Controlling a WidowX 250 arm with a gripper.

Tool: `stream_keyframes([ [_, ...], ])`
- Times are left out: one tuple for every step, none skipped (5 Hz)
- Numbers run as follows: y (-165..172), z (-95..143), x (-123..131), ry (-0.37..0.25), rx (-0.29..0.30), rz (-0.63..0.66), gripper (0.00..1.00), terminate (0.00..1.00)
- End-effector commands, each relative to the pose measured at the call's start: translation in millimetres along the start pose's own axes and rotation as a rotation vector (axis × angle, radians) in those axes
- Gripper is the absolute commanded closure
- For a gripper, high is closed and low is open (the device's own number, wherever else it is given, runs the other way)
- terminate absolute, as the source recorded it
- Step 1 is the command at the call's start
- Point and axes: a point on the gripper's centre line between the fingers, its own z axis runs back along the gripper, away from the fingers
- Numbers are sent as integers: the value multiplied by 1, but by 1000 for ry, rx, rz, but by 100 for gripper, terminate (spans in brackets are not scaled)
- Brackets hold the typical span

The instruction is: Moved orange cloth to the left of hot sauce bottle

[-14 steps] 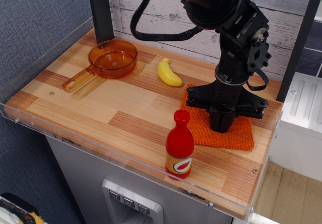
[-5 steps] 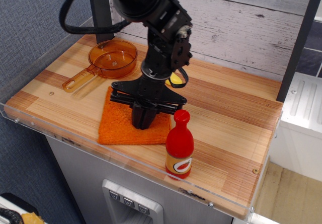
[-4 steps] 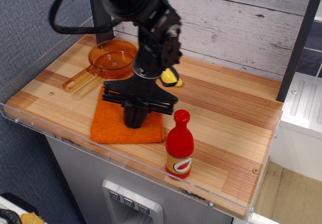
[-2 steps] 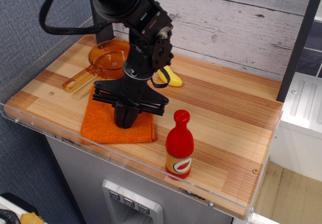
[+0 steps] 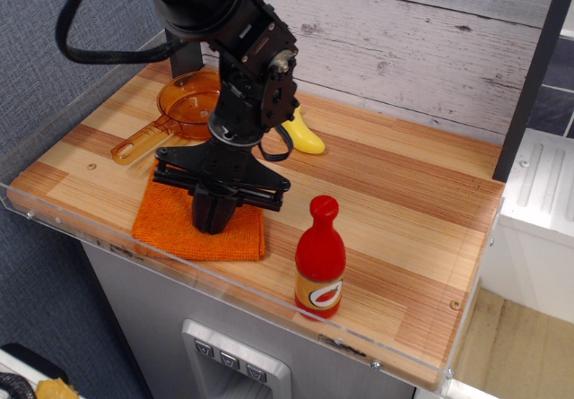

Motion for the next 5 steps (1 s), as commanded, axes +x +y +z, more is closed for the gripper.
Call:
stream_keyframes([
  [14,32,12,-82,-63,58,0,0],
  [16,41,16,-115,-91,82,0,0],
  [18,46,18,-118,-83,95,0,0],
  [21,50,18,-132,-78,107,0,0],
  [16,62,21,-154,-98,98,0,0],
])
